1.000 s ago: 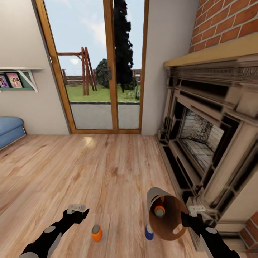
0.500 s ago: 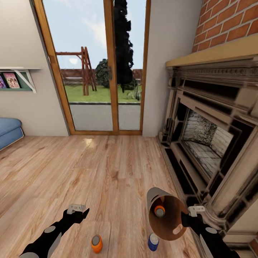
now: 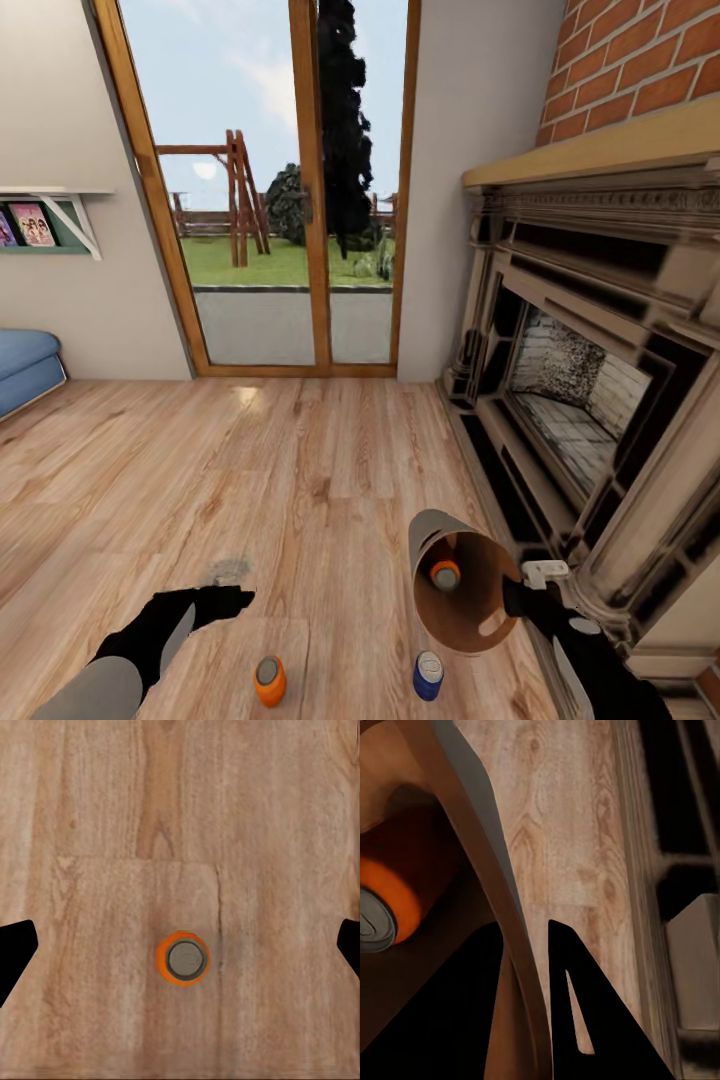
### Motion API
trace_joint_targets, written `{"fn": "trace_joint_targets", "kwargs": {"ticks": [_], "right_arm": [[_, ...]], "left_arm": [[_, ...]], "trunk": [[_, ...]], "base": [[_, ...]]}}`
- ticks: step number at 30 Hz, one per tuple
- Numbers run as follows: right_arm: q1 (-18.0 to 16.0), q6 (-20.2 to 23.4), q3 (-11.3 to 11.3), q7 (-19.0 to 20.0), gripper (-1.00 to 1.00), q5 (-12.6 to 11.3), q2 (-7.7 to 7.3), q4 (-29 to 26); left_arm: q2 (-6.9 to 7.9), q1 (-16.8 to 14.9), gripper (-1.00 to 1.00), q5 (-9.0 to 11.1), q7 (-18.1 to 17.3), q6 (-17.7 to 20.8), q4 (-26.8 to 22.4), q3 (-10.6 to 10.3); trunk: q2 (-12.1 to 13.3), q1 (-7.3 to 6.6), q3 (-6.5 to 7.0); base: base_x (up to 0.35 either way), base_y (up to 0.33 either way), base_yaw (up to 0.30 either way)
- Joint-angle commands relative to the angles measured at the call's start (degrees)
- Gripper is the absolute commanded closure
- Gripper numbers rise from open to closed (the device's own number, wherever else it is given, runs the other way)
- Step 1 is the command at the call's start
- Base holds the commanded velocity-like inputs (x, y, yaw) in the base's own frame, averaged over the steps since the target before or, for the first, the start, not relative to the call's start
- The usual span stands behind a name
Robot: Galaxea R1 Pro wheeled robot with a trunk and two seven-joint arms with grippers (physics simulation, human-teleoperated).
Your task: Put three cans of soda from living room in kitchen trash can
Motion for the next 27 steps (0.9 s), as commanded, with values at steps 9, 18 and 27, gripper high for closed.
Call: {"fn": "trace_joint_targets", "kwargs": {"ticks": [9,18,27], "right_arm": [[-9.0,8.2,0.1,0.5,1.0,-0.6,0.41,-3.0],[-14.8,15.4,0.9,0.5,1.0,-0.1,1.77,-3.0],[-15.2,16.3,1.1,0.5,1.0,-0.1,1.88,-3.0]], "left_arm": [[-5.08,-7.6,-1.0,-0.2,4.4,10.5,-0.3,-0.4],[-6.44,-7.9,-1.0,-0.2,6.3,11.1,-0.4,-0.4],[-6.45,-7.9,-1.0,-0.2,6.5,11.4,-0.3,-0.4]], "trunk": [[0.0,0.0,0.0],[-1.2,0.65,-0.54],[-4.8,2.63,-2.16]], "base": [[0.0,0.0,0.0],[0.0,0.0,0.0],[0.0,0.0,0.0]]}}
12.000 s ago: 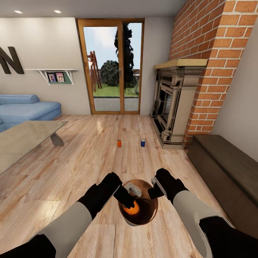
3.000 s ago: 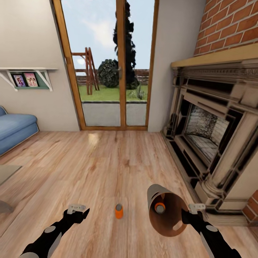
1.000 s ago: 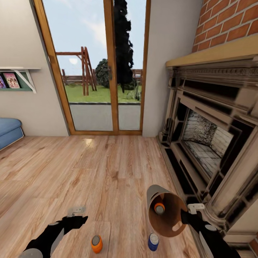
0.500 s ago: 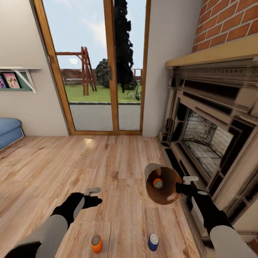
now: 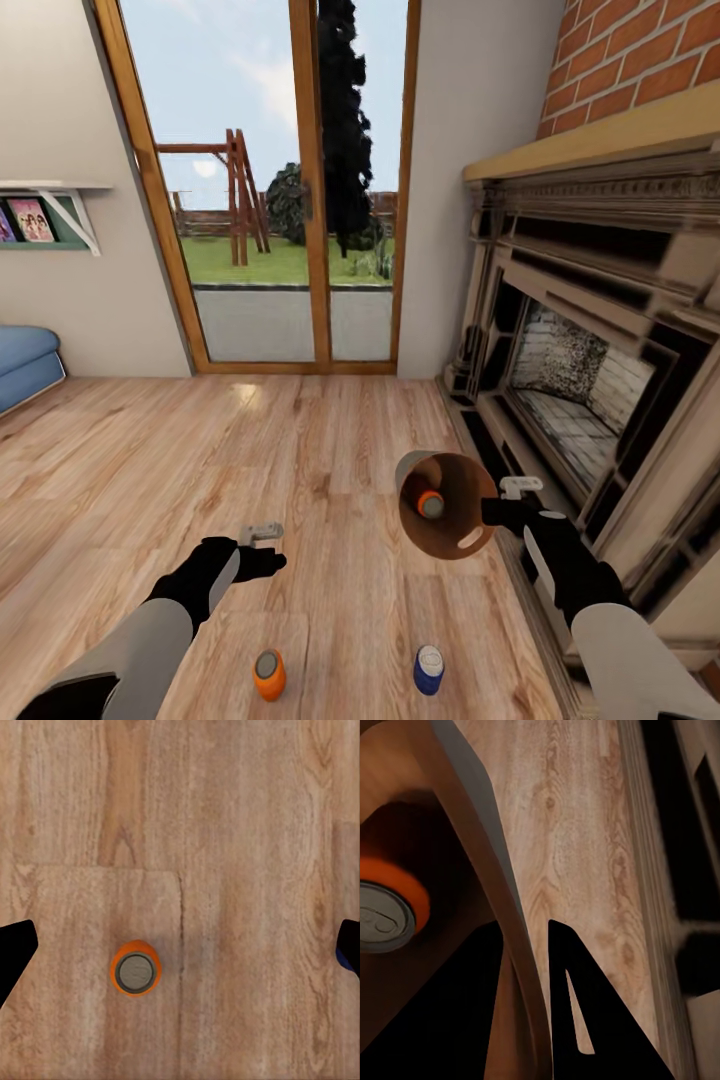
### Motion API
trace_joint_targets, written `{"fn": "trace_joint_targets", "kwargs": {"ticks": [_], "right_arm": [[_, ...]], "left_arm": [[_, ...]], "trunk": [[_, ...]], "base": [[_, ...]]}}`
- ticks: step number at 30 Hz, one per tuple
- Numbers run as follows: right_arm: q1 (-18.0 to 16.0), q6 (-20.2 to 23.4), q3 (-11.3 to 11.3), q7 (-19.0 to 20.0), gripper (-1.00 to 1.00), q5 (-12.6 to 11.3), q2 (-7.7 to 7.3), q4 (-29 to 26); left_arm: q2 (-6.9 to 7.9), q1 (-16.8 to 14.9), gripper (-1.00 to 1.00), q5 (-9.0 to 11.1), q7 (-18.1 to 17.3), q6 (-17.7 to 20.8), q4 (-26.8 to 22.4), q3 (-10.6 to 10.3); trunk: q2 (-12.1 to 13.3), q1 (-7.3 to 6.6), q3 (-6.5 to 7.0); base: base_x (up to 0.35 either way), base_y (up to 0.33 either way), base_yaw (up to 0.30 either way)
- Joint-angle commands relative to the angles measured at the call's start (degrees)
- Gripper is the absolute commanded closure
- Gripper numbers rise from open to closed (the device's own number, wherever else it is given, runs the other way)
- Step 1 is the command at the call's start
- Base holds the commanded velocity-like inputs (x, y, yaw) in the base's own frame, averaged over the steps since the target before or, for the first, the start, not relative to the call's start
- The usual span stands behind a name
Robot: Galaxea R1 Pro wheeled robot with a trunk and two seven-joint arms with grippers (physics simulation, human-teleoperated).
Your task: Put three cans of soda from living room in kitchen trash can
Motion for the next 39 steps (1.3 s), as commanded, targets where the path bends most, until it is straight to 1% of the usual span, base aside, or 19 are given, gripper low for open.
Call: {"fn": "trace_joint_targets", "kwargs": {"ticks": [1,14,20,30,39], "right_arm": [[0.0,0.0,-0.1,0.2,1.0,-0.6,0.02,-0.1],[-0.1,0.1,0.1,0.3,1.0,-0.5,0.06,0.0],[-0.1,0.0,1.6,0.1,1.0,-0.6,0.08,0.1],[-0.1,0.0,1.7,-0.3,1.0,-0.6,0.08,0.1],[-0.1,0.0,1.7,-0.4,1.0,-0.5,0.09,0.2]], "left_arm": [[0.0,0.0,-1.0,0.0,0.0,0.0,0.0,0.0],[-0.09,0.0,-1.0,0.0,0.0,0.2,0.0,0.0],[-0.09,0.0,-1.0,0.0,-0.1,0.2,0.0,0.0],[0.47,0.0,-1.0,0.0,-0.4,0.3,-0.1,-0.2],[0.61,0.0,-1.0,0.0,-0.4,0.3,-0.1,-0.3]], "trunk": [[-0.4,0.22,-0.17],[-5.6,3.08,-2.51],[-8.0,4.39,-3.59],[-12.1,6.59,-5.38],[-15.7,8.57,-7.0]], "base": [[0.0,0.0,0.0],[0.0,0.0,0.0],[0.0,0.0,0.0],[0.0,0.0,0.0],[0.0,0.0,0.0]]}}
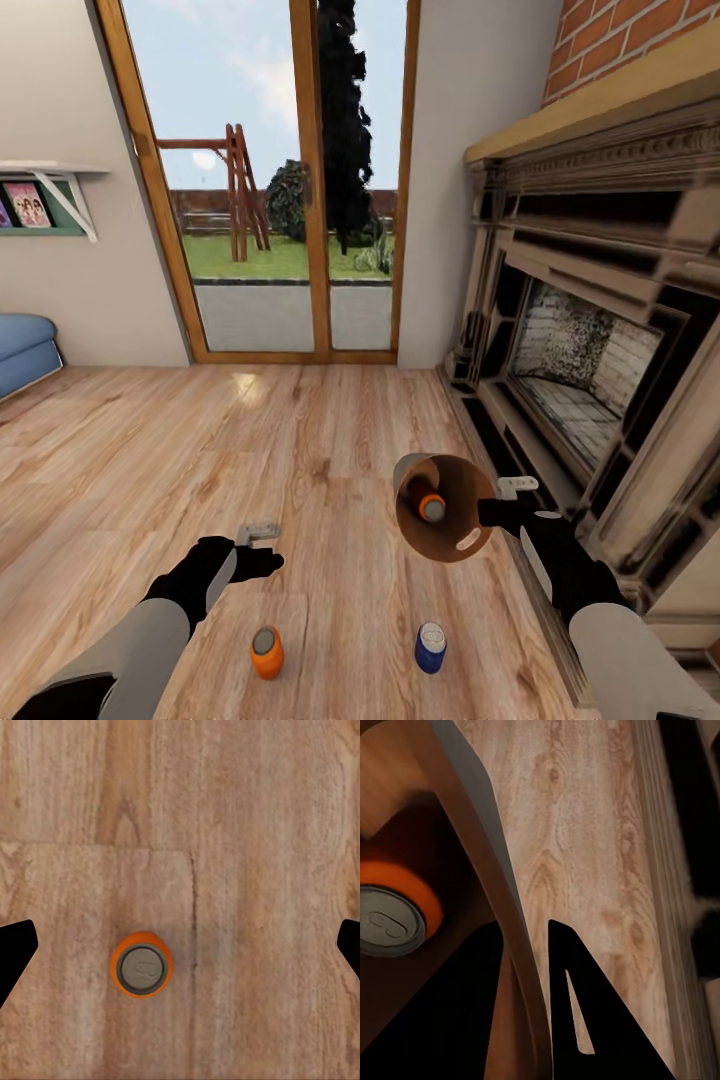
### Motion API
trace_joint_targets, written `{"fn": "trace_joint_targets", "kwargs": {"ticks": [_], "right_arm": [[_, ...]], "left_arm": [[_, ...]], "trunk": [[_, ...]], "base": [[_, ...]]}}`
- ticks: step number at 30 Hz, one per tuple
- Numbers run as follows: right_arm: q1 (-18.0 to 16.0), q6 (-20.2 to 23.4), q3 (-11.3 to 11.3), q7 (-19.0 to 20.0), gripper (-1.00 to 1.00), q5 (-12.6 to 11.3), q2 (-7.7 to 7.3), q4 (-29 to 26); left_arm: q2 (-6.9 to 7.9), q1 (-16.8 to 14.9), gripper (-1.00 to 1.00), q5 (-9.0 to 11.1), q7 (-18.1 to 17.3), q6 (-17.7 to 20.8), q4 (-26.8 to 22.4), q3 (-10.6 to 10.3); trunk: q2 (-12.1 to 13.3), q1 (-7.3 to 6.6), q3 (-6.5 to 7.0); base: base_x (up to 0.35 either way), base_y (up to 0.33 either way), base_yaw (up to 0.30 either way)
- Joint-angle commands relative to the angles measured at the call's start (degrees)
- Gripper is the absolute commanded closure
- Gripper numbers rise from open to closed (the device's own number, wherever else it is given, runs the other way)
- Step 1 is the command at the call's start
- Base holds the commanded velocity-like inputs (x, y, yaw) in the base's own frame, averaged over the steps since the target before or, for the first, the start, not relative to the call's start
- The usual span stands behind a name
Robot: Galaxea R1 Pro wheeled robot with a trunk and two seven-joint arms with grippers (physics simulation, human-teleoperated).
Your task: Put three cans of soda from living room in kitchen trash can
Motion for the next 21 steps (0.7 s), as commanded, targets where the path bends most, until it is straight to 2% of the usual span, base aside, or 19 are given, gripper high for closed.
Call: {"fn": "trace_joint_targets", "kwargs": {"ticks": [1,10,21], "right_arm": [[0.0,0.0,-0.1,0.2,1.0,-0.5,0.03,-0.1],[0.0,0.0,1.3,0.1,1.0,-0.5,0.09,-0.1],[0.0,0.0,1.6,0.0,1.0,-0.6,0.09,0.1]], "left_arm": [[0.0,0.0,-1.0,0.0,0.0,0.0,0.0,0.0],[0.05,0.0,-1.0,0.0,0.1,0.0,0.0,0.0],[0.39,-0.3,-1.0,0.0,0.3,-0.1,0.0,-0.1]], "trunk": [[-0.4,0.22,-0.17],[-4.0,2.2,-1.79],[-8.4,4.61,-3.76]], "base": [[0.0,0.0,0.0],[0.0,0.0,0.0],[0.0,0.0,0.0]]}}
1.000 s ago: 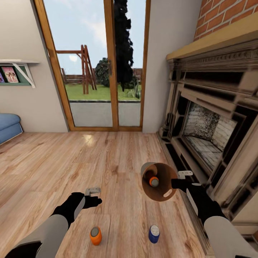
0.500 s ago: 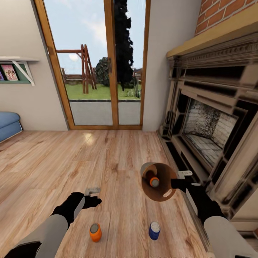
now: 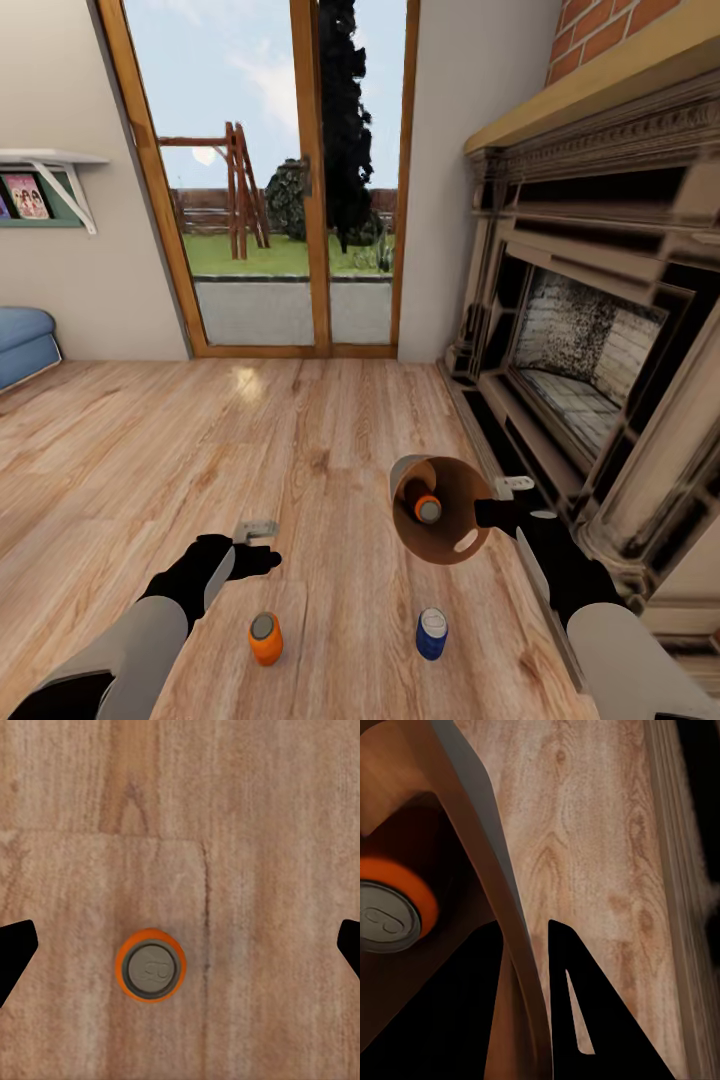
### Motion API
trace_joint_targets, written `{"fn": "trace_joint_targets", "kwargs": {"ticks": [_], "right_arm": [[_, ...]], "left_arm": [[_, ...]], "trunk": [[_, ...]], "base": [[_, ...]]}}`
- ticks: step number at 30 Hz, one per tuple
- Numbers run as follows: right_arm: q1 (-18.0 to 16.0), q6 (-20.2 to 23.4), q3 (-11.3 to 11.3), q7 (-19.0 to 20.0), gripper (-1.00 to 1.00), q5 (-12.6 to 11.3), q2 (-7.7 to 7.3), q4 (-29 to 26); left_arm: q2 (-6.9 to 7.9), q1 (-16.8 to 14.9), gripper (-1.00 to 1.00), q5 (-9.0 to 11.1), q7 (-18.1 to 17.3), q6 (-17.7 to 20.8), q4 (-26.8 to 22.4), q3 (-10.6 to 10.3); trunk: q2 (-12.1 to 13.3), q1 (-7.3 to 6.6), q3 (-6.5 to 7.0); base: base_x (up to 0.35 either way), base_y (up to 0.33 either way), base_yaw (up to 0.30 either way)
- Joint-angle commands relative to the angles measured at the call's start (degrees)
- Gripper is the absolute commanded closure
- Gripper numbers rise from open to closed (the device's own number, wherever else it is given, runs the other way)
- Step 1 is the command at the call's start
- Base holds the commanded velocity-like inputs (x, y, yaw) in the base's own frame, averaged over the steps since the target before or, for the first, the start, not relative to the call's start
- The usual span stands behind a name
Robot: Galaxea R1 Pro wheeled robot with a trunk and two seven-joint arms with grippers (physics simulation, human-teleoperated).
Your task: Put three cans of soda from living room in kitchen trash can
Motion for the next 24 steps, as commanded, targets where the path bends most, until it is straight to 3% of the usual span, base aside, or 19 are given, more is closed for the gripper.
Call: {"fn": "trace_joint_targets", "kwargs": {"ticks": [1,6,10,16,19,24], "right_arm": [[0.0,0.0,-0.1,0.2,1.0,-0.6,0.01,-0.1],[-0.7,0.9,0.5,0.2,1.0,-0.4,0.52,-2.1],[-2.9,8.3,0.8,0.2,1.0,-0.4,0.92,-6.7],[-6.2,10.8,0.8,0.2,1.0,-0.3,0.94,-7.9],[-7.8,14.6,0.9,0.2,1.0,-0.3,0.9,-8.3],[-8.2,16.4,1.3,0.1,1.0,0.0,1.1,-9.7]], "left_arm": [[-0.01,0.0,-1.0,0.0,0.0,0.0,0.0,0.0],[0.01,0.0,-1.0,0.0,0.0,0.0,0.0,0.0],[-0.02,0.0,-1.0,0.0,0.0,0.0,0.1,0.1],[-0.05,0.0,-1.0,-0.1,0.0,0.0,0.2,0.1],[-0.04,0.0,-1.0,-0.1,0.0,0.0,0.1,0.1],[-0.37,-0.3,-1.0,0.3,0.4,0.3,0.1,0.3]], "trunk": [[-0.4,0.22,-0.17],[-0.9,0.54,-1.24],[-0.9,0.65,-2.13],[-1.0,0.8,-3.45],[-1.1,0.88,-4.12],[-1.1,0.99,-5.0]], "base": [[0.0,0.0,0.0],[0.0,0.0,0.0],[0.0,0.0,0.0],[0.0,0.0,0.0],[0.0,0.0,0.0],[0.0,0.0,0.0]]}}
